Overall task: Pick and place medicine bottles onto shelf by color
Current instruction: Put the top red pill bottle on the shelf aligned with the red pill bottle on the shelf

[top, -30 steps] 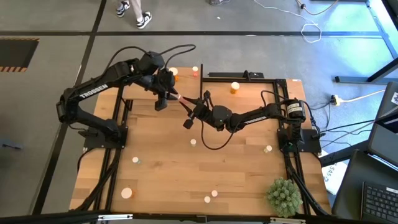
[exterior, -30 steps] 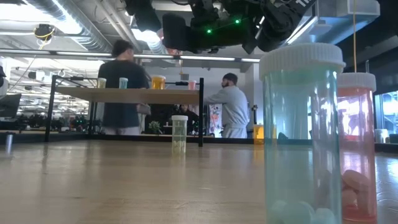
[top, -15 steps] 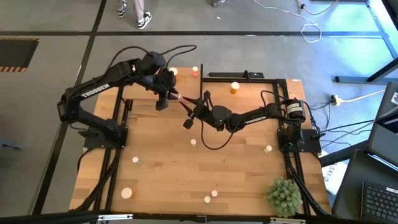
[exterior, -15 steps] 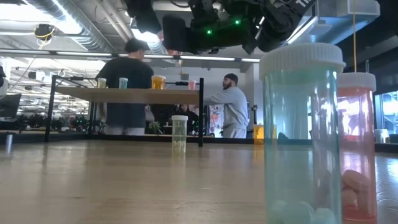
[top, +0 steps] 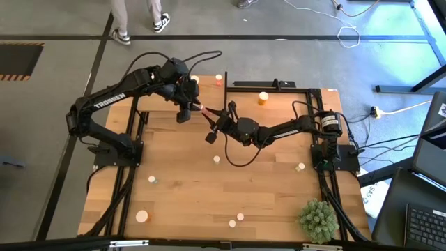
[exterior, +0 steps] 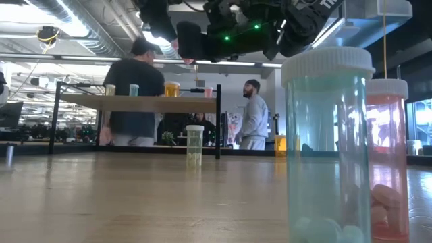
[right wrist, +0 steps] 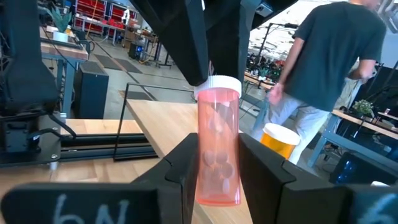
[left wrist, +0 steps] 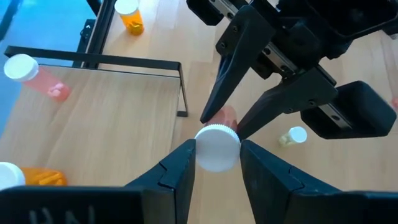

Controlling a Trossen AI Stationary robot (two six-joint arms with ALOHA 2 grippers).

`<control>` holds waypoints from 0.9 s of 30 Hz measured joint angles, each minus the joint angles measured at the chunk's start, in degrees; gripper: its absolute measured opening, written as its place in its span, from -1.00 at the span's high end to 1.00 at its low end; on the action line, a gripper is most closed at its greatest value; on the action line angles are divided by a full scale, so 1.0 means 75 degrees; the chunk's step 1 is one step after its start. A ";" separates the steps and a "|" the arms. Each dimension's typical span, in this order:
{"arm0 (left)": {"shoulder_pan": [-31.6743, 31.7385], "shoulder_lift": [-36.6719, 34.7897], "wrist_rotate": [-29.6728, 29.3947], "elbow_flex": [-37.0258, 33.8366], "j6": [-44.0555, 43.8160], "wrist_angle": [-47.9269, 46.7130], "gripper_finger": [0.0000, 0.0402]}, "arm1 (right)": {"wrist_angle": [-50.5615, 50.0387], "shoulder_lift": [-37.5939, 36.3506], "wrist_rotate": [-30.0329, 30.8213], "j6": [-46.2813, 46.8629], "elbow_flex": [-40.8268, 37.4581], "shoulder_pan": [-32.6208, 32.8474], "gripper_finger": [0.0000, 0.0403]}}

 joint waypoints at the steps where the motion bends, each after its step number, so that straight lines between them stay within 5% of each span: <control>1: 0.0000 0.0000 -0.0072 0.0000 0.0040 0.0003 0.40 | 0.0000 0.0000 -0.0005 -0.0001 0.0000 0.0000 0.48; 27: -0.0533 0.0006 -0.1452 -0.0015 0.0631 0.0044 0.39 | 0.0017 0.0000 -0.0032 -0.0001 0.0000 -0.0003 0.48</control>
